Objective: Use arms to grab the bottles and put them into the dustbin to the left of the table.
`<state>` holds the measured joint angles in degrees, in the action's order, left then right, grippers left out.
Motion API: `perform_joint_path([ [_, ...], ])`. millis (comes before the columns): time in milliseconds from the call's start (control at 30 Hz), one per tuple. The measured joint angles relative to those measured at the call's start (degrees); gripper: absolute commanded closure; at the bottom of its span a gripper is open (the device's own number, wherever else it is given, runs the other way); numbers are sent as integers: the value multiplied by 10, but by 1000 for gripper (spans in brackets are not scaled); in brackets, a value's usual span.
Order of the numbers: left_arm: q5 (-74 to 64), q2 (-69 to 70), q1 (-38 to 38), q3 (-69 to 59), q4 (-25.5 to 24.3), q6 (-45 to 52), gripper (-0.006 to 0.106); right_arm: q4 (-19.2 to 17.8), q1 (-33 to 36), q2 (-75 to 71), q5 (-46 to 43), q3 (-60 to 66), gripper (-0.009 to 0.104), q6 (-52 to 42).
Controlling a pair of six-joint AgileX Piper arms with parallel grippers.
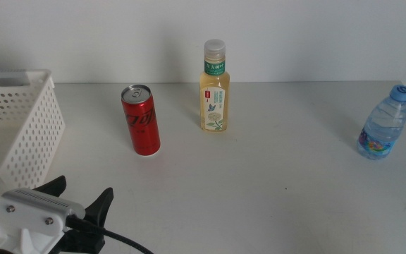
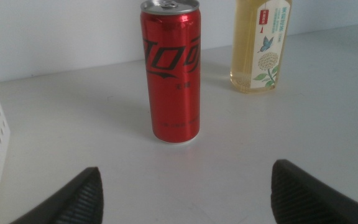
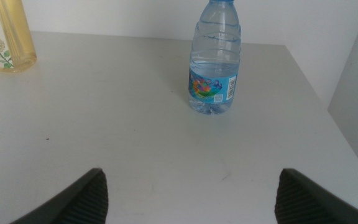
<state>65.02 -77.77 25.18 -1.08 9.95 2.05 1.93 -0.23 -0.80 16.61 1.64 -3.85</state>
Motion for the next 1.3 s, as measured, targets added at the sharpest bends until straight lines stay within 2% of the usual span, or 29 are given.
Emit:
perform_joint_path([
  [200, 0, 0, 0, 0, -16, 0, 10, 0, 0, 0, 0, 0, 17, 0],
  [367, -1, 0, 0, 12, -8, 0, 10, 0, 0, 0, 0, 0, 17, 0],
  [500, -8, 0, 0, 53, 1, 0, 10, 0, 0, 0, 0, 0, 17, 0],
  [733, -103, -6, 0, 138, 31, 29, 10, 0, 0, 0, 0, 0, 17, 0],
  [1067, -128, -108, 0, 228, 36, 33, 10, 0, 0, 0, 0, 0, 17, 0],
  [1167, -128, -140, -3, 249, 26, 28, 10, 0, 0, 0, 0, 0, 17, 0],
  [1300, -128, -178, -31, 279, -22, -3, 10, 0, 0, 0, 0, 0, 17, 0],
])
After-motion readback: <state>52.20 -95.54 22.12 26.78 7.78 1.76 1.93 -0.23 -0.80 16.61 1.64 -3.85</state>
